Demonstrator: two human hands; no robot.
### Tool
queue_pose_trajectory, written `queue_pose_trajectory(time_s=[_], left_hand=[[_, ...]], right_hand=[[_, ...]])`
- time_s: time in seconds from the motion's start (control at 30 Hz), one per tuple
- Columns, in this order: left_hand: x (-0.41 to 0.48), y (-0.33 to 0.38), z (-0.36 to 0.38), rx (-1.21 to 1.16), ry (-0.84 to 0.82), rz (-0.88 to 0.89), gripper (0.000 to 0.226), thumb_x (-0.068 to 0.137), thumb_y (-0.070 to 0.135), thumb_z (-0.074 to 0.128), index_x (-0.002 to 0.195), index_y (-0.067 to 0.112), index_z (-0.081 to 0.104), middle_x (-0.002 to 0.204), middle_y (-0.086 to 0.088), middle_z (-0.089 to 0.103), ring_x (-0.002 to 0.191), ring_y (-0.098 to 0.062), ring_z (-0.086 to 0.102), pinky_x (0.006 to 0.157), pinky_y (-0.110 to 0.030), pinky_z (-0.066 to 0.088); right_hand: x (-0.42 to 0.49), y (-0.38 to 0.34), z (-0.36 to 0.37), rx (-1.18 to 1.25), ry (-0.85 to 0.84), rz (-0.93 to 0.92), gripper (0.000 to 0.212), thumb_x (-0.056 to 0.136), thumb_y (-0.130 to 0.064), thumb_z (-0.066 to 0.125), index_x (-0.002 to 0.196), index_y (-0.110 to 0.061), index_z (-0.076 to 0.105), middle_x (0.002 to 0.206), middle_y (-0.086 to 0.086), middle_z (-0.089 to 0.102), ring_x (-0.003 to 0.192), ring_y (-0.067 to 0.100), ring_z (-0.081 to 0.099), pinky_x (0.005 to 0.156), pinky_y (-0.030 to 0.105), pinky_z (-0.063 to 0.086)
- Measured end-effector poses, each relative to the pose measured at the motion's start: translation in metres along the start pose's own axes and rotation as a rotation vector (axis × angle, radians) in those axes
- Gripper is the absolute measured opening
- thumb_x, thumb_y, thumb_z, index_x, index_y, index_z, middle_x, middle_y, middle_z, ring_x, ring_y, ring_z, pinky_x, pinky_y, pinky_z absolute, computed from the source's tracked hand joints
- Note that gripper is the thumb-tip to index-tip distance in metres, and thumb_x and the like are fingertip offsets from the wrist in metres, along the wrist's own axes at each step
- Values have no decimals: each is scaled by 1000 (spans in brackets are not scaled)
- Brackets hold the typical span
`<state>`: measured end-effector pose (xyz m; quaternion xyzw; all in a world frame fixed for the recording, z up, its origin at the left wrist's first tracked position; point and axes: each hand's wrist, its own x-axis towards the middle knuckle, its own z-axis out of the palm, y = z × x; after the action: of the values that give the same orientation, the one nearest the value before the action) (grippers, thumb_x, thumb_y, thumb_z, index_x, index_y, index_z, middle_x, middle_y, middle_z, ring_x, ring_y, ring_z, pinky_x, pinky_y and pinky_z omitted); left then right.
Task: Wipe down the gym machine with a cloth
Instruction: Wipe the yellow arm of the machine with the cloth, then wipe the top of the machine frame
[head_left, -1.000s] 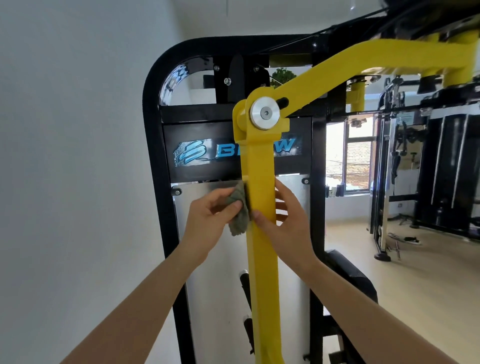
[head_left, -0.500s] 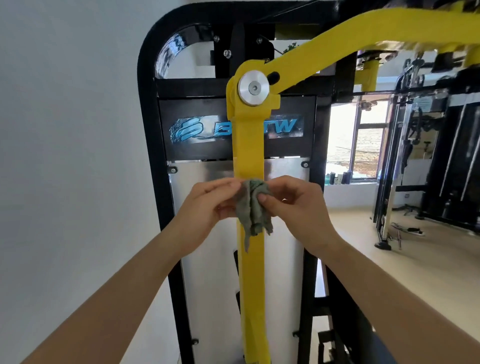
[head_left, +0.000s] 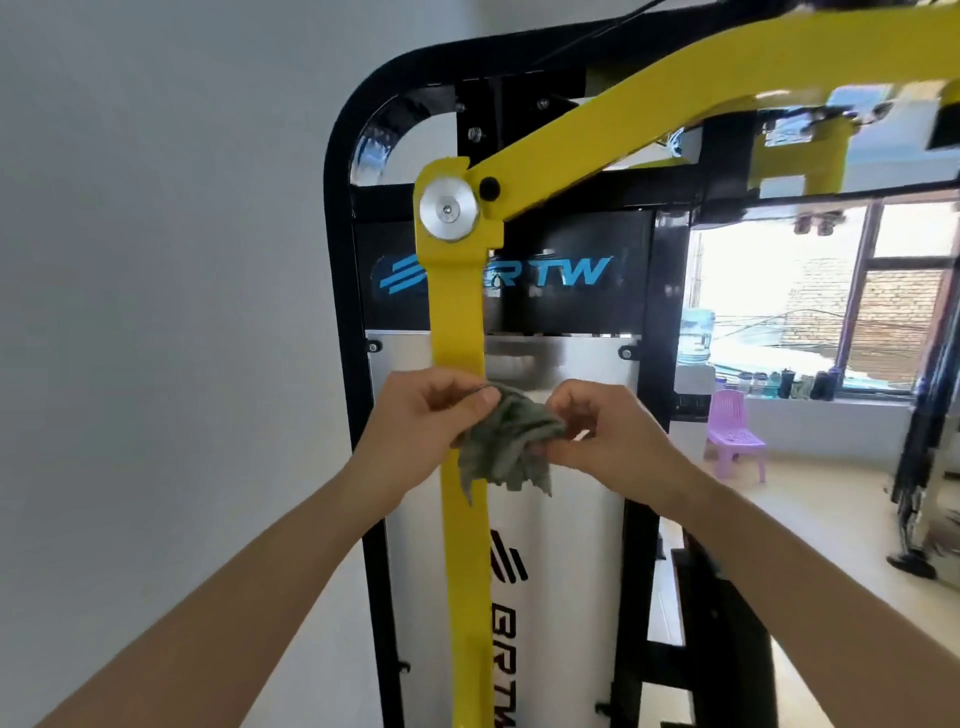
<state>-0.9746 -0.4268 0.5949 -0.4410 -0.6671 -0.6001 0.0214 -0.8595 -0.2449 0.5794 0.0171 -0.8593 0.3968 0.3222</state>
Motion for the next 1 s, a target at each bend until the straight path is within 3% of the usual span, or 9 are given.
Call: queue_pose_trajectory(time_s=[0.07,0.13,0.2,0.3,0.43,0.6,0.8,0.9,1.0], left_hand=[[2,9,2,21,12,-25,10,95,20,69,95,18,79,88,3,78,86,-13,74,78,-25,60],[6,19,4,50,22,-33,11,95,21,68,92,22,78,87,4,77,87,-11,73,79,-24,59],[10,30,7,79,26,-33,12,96,23,68,90,24,78,86,4,75,85,-11,71,79,-25,57],[17,49,10,140,35,-5,13,95,26,69,85,25,77,81,-1,74,75,-9,67,72,-26,54],[28,75,4,300,48,92,12,93,35,71,84,28,77,80,-1,73,77,-17,68,73,-31,53],[51,124,-12,410,70,223,9,89,36,74,83,32,79,84,-1,73,86,-20,68,81,-34,54],[85,171,-25,524,-40,313,10,89,33,76,84,25,80,88,-14,73,90,-34,68,88,-48,55],[106,184,-39,572,-27,321,10,90,31,75,88,23,80,91,-5,76,88,-20,71,82,-35,58],[132,193,-50,589,18,320,9,94,24,71,91,19,78,86,1,73,68,5,64,56,-9,48]], right_hand=[[2,-4,-13,-89,-133,58,46,74,-30,89,113,-26,65,106,-14,67,89,4,63,70,17,50],[5,-15,-21,-50,-148,53,61,76,-38,84,130,-34,57,118,-21,61,101,-7,58,76,11,48],[10,-24,-23,39,-116,26,52,81,-36,80,129,-29,62,118,-16,66,99,-11,60,77,10,48],[18,-30,-24,147,-142,84,26,87,-21,77,112,-15,73,104,4,74,87,2,67,75,18,51],[23,-31,-33,164,-234,128,22,85,-1,70,104,-8,74,97,16,75,83,17,68,83,36,55],[30,-50,-47,315,-283,110,22,89,-24,75,107,-12,74,103,10,75,83,17,66,71,32,53],[54,-74,-55,308,-130,70,19,92,-18,72,100,-1,71,80,9,72,62,13,62,53,25,48],[70,-81,-78,256,33,17,15,92,-16,72,95,-1,71,74,8,71,57,13,62,47,24,46],[94,-94,-106,73,272,-83,10,89,-17,76,89,-8,74,74,9,73,57,14,64,47,24,48]])
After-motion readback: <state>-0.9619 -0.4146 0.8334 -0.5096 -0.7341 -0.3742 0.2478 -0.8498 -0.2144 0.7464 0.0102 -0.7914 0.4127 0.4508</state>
